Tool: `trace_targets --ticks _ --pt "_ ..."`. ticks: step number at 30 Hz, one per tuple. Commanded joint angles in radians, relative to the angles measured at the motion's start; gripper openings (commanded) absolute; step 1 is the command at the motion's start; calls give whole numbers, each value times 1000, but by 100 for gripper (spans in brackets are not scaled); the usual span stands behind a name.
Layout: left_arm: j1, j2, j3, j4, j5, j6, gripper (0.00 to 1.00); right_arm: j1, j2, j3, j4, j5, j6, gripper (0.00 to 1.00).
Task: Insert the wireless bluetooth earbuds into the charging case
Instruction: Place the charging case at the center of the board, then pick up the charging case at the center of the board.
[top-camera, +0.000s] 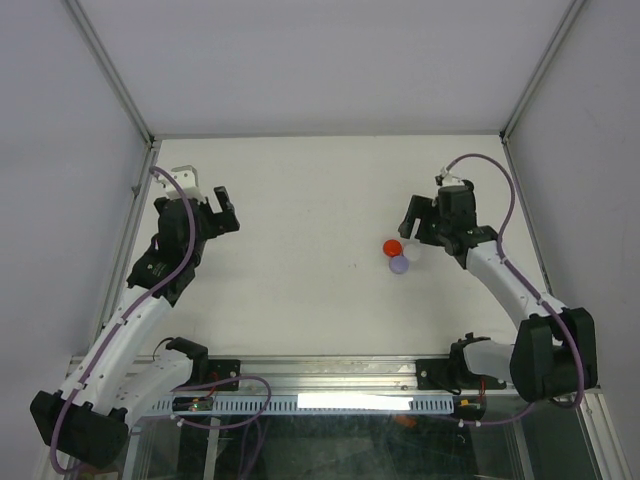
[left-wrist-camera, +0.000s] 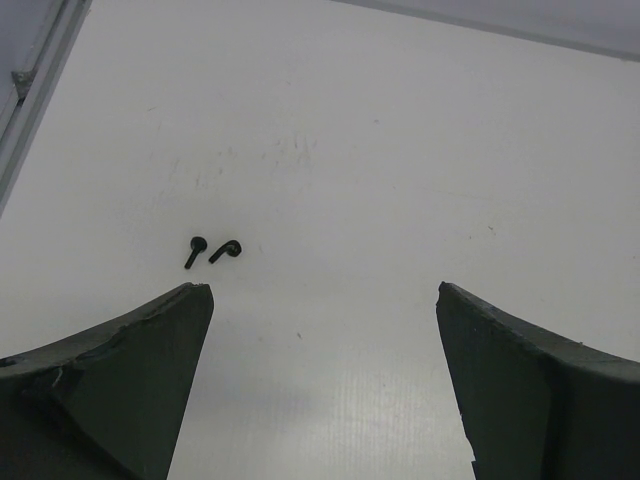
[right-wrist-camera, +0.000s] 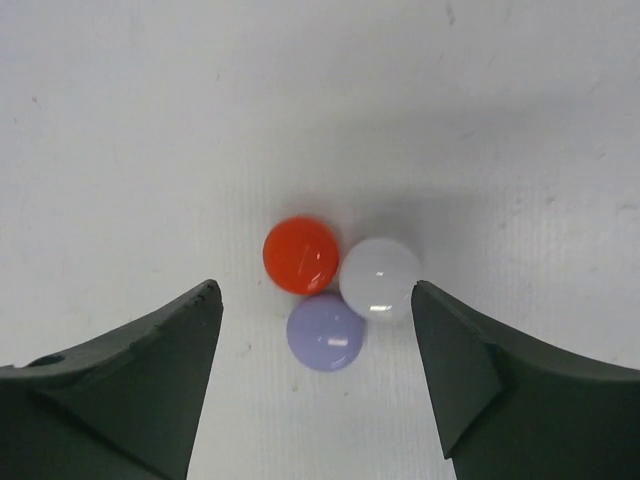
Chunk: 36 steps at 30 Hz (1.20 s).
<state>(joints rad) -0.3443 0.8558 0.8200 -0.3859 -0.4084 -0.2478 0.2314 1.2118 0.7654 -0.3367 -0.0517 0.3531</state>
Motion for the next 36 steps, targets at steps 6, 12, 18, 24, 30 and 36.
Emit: trace_targets --ticks 6,12,18,24,30,36 --pt "21 -41 -7 14 26 -12 99 -134 218 202 143 191 -79 82" --pt "24 -48 -11 14 17 -8 99 -231 424 331 235 220 -111 82" --pt "25 -35 -10 15 43 -7 99 -328 613 462 339 128 -227 83" --pt "25 -23 -10 16 60 -5 99 -413 750 616 352 -78 -302 84" --pt "27 -16 -10 19 75 -4 99 -458 889 784 282 -243 -373 84" --pt "30 -7 -11 20 90 -2 99 -479 988 909 187 -300 -385 84"
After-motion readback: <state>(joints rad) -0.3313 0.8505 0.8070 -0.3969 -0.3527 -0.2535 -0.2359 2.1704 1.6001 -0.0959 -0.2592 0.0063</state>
